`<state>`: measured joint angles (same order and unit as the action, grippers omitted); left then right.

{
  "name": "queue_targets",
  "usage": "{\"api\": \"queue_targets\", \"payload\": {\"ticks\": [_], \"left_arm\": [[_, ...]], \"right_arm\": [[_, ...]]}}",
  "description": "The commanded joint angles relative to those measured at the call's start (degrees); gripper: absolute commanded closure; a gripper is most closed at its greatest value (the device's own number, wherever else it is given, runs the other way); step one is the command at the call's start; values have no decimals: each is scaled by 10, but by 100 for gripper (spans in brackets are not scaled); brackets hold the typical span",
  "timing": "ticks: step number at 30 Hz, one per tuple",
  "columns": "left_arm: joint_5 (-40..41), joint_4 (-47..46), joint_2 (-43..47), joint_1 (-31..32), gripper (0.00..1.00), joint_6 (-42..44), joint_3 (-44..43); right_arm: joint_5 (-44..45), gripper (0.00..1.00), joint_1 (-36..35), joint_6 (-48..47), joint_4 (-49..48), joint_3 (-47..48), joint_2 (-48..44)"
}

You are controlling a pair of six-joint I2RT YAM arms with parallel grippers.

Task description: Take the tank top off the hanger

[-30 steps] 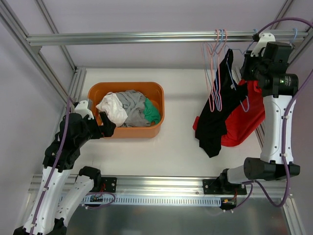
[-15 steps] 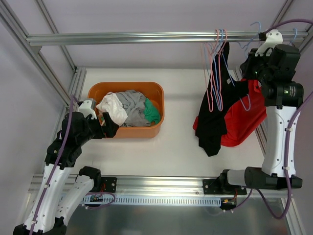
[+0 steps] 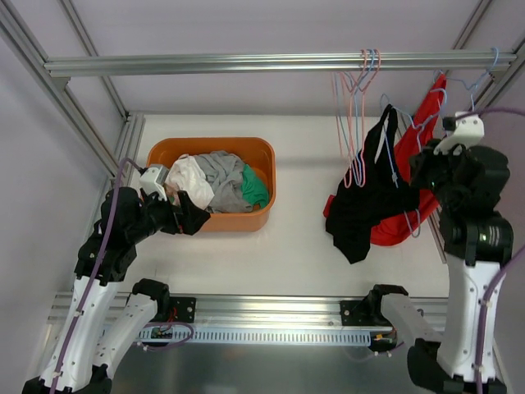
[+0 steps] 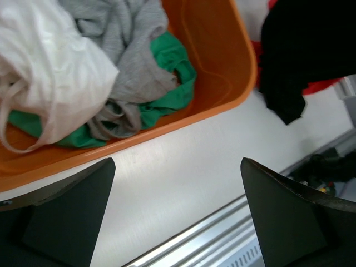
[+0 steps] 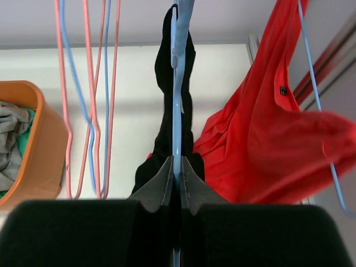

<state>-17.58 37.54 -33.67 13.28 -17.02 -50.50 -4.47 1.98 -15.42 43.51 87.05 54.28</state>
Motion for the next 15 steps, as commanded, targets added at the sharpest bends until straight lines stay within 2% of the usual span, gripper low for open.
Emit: {"api": "queue_targets", "payload": {"ticks": [1, 3, 5, 7, 9, 10, 12, 13, 15], "left_arm": [[-137, -66, -4, 0, 1, -33, -22], [-190, -127, -12, 6, 1, -66, -35], [-193, -160, -31, 27, 1, -98, -70], [-155, -190, -54, 92, 1, -104, -107], [-119, -198, -107, 153, 1, -92, -185], [-87, -199, -155, 215, 1, -73, -215], [-70, -199, -209, 270, 1, -53, -316], [-61, -198, -238, 323, 1, -25, -348], [-29, -199, -317, 371, 1, 8, -442]], "right_arm": [[18, 100, 3, 23, -16, -28, -111], [16, 100, 3, 27, 30, -14, -161], [-2, 100, 3, 24, 96, 10, -186], [-15, 100, 3, 13, 140, 60, -193], [-25, 100, 2, 2, 191, 92, -199], [-40, 100, -2, 2, 216, 122, -201], [-68, 100, -8, 2, 232, 148, -206], [-82, 100, -11, 4, 240, 161, -205], [-104, 100, -19, 7, 266, 205, -202]]}}
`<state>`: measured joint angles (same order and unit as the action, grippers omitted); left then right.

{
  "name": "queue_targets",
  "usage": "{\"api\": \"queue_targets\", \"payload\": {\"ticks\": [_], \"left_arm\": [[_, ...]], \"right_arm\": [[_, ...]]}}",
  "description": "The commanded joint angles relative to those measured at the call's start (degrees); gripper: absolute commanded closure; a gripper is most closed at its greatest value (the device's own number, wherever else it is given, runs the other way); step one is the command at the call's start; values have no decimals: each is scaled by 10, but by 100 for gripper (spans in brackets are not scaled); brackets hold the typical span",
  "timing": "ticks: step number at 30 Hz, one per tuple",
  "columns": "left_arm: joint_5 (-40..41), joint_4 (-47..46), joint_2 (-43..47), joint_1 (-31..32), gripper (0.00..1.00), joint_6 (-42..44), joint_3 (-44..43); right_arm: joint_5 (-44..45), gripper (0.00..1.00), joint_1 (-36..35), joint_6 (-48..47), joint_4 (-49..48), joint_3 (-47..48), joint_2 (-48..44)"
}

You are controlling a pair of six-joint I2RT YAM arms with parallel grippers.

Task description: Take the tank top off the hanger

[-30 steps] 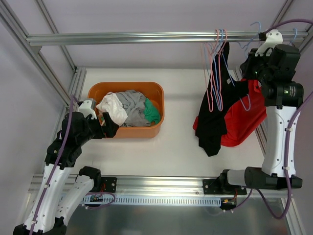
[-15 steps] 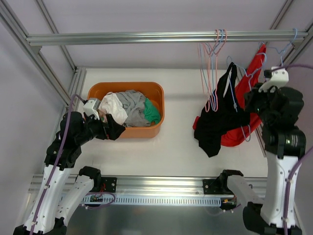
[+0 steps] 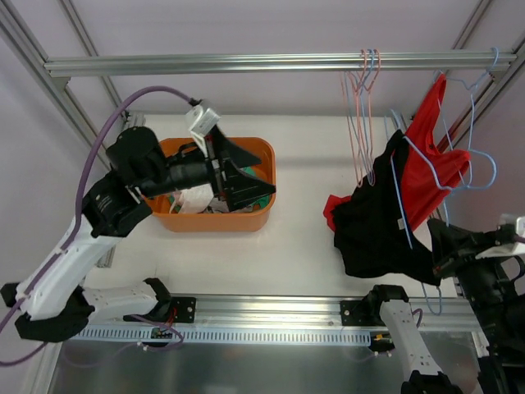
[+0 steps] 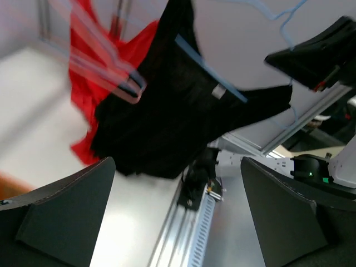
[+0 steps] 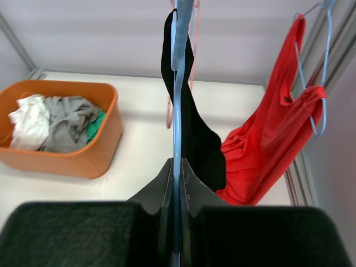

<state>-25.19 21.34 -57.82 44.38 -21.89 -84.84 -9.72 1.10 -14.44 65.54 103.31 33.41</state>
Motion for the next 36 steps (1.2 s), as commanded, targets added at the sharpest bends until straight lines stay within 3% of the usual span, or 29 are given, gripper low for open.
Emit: {"api": "queue_targets", "payload": {"ticks": [1, 5, 12, 16, 17, 20, 24, 28, 32, 33, 36], "left_arm": [[55, -36, -100, 81, 1, 89, -124], [70, -37, -229, 156, 1, 147, -252], [158, -37, -359, 213, 3, 228, -345], [181, -36, -381, 217, 24, 241, -355], [187, -37, -383, 217, 37, 243, -355], [197, -37, -389, 217, 56, 248, -352], [211, -37, -389, 217, 91, 246, -342], [257, -37, -354, 217, 100, 237, -295], [414, -43, -288, 218, 100, 194, -234], [499, -48, -271, 218, 100, 173, -216], [630, -67, -198, 218, 100, 141, -156]], "right_arm": [[-51, 100, -10, -1, 55, 57, 9], [-58, 100, -53, 3, 77, 94, 7], [-90, 100, -73, 3, 75, 102, 10], [-94, 100, -79, 1, 75, 102, 15], [-94, 100, -80, 0, 74, 102, 16], [-94, 100, -82, 1, 71, 103, 16], [-85, 100, -87, -2, 70, 100, 17], [-79, 100, -102, -11, 70, 88, 18], [-108, 100, -133, -32, 77, 85, 22], [-121, 100, -144, -37, 80, 86, 22], [-201, 100, -188, -52, 79, 81, 22]]}}
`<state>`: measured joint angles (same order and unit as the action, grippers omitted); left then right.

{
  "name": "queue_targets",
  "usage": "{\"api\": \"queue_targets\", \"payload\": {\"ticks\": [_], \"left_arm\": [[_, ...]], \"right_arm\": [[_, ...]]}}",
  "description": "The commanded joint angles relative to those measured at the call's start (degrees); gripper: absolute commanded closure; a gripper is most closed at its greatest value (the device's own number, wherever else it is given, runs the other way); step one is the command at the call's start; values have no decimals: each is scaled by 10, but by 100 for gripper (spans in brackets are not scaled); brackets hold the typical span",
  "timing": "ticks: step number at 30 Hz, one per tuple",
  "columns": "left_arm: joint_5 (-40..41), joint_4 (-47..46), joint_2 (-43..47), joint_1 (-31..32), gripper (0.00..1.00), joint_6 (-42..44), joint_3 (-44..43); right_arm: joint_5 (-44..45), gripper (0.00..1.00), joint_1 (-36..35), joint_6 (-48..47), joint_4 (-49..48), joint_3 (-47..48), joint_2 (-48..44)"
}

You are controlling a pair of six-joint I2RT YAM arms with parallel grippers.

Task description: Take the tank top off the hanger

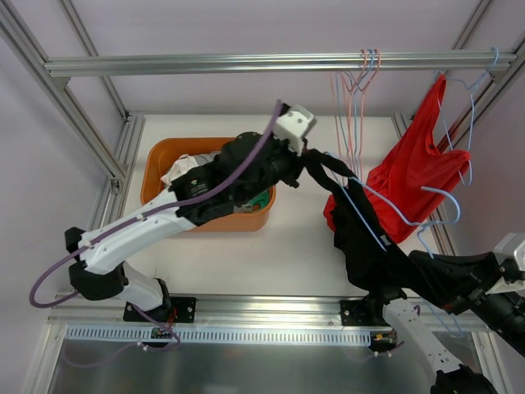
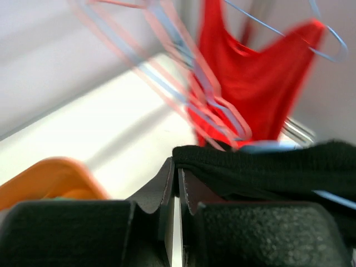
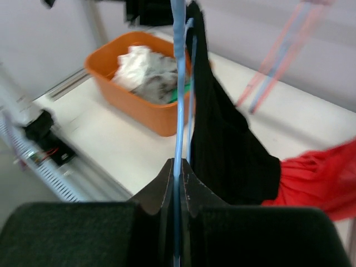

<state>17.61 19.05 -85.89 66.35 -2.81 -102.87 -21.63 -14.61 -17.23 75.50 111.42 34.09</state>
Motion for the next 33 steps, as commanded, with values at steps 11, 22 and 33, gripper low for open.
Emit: {"api": "queue_targets", "payload": {"ticks": [11, 22, 33], "left_arm": [[155, -51, 182, -4, 100, -108, 92], [-385, -188, 286, -1, 100, -109, 349], [-336, -241, 273, 5, 100, -184, 519]], "right_arm": [[-175, 100, -66, -40, -60, 7, 27], [-58, 100, -65, 292, -1052, -545, -135], [83, 100, -65, 111, -977, -535, -108]]}}
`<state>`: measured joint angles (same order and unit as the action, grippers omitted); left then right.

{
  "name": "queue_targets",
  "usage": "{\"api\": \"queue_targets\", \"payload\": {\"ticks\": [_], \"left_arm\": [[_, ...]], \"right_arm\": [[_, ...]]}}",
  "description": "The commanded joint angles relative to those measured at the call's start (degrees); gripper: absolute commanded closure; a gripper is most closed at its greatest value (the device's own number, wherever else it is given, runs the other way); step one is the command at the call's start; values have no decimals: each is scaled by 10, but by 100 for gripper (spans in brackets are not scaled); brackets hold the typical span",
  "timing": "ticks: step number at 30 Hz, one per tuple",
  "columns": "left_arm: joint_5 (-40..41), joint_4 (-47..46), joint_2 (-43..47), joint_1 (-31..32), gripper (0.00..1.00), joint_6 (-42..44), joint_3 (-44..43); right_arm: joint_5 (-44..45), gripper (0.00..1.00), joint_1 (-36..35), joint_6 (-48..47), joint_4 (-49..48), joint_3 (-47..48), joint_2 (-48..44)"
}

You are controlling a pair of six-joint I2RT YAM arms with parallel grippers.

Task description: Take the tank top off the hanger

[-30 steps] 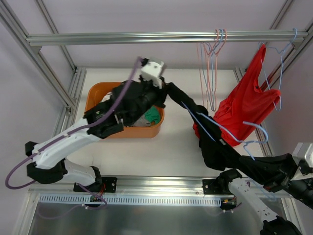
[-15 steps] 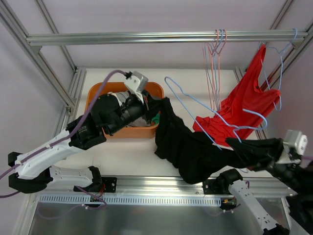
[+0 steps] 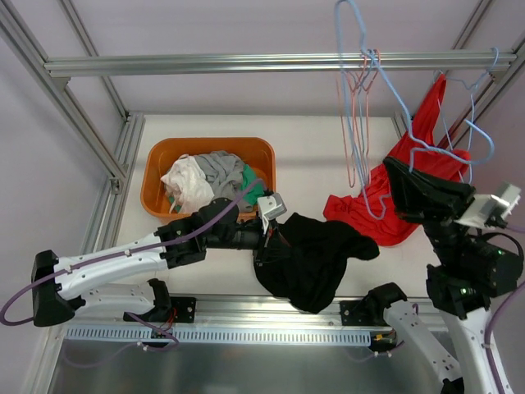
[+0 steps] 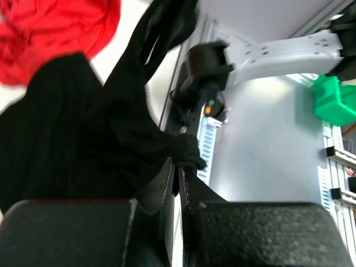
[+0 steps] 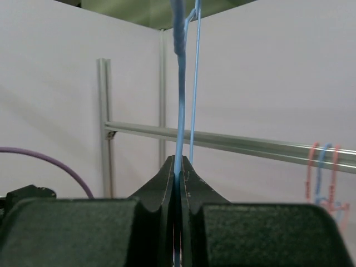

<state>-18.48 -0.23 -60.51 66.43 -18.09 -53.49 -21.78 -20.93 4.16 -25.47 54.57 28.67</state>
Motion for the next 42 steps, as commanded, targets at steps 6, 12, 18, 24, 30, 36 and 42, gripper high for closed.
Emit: {"api": "queue_targets", "payload": {"ticks": [6, 12, 18, 24, 30, 36, 42], "left_arm": [[60, -43, 43, 5, 100, -41, 67], [101, 0, 83, 5, 100, -41, 101], [117, 37, 119, 5, 100, -48, 123], [124, 57, 125, 4, 100, -49, 122], [128, 58, 100, 5, 100, -48, 107], [171, 58, 15, 5, 100, -68, 72], [175, 59, -40, 6, 37, -84, 48]], "right_arm": [[125, 100, -1, -137, 164, 2, -102], [53, 100, -2, -103, 576, 226, 35], [102, 100, -2, -96, 683, 229, 75], [155, 100, -9, -93, 715, 263, 155], [253, 100, -39, -69, 663, 364, 256], [319, 100, -58, -69, 628, 483, 403], [349, 100, -58, -72, 625, 555, 505]]}}
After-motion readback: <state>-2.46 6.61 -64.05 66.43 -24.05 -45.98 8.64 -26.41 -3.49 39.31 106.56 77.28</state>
